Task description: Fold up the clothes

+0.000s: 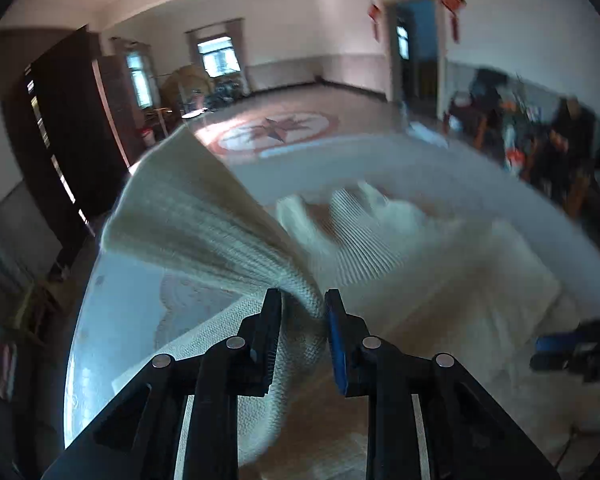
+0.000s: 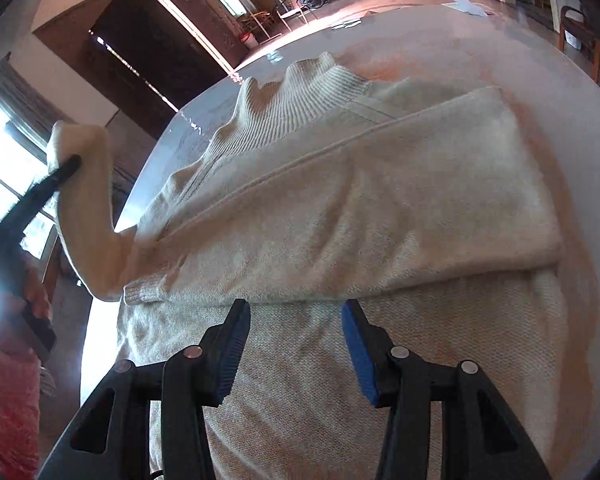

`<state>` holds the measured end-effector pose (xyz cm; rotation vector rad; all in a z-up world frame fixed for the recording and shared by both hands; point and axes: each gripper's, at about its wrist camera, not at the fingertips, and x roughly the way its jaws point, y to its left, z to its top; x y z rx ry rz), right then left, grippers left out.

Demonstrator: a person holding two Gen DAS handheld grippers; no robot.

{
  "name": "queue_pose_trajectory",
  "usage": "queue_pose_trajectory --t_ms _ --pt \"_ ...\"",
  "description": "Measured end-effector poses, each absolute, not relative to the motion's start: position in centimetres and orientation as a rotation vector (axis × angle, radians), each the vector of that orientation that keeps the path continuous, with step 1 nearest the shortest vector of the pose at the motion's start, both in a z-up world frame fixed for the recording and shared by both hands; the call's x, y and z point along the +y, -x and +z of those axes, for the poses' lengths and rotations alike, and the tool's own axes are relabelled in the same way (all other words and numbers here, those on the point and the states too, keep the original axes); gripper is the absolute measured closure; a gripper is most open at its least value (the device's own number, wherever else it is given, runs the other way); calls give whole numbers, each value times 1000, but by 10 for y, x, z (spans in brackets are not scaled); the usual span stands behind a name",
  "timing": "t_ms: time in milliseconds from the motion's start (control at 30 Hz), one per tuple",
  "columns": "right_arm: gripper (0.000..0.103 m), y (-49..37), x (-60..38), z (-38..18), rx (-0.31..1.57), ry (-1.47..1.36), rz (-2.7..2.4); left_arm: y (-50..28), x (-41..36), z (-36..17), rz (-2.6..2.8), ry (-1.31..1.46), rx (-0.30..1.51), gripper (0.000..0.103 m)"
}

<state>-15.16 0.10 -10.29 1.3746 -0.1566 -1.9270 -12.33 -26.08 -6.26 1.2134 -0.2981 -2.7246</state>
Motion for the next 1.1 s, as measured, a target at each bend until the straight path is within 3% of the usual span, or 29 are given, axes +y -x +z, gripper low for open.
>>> queue_pose_trajectory --t_ms 67,167,200,267,300,400,500,667,867,1033,1100 --pt "54 155 17 -101 -202 -1380 -1954 134 -204 -108 -2656 -1388 -536 78" --pt "54 154 44 -99 -222 -1370 -2008 120 -163 -127 -2709 -1425 -554 75" --pt "54 154 52 -99 -222 -1367 -2029 113 -158 -128 -2724 -1412 -552 70" --pt "54 155 63 -100 -232 -1374 -2043 95 -159 -125 -2759 -1369 -512 50" --pt "54 157 64 -101 -251 -1377 -2032 86 -164 -121 -2777 -1343 -474 49" --pt "53 171 55 -97 -311 -1358 -1981 69 -204 -103 -2753 -1231 -312 45" --pt "53 194 31 -93 -366 -1326 -1904 60 -274 -94 -2593 -1112 -76 31" --pt "53 239 -19 -117 -544 -1436 -1756 34 -386 -105 -2277 -1034 351 30" --pt "57 268 -47 -154 -771 -1581 -1664 -20 -435 -123 -2157 -906 750 29" --pt "95 271 -74 -158 -686 -1601 -1628 -39 -436 -131 -2133 -838 883 29" --pt "98 270 -80 -154 -666 -1600 -1627 -41 -434 -130 -2138 -822 902 29"
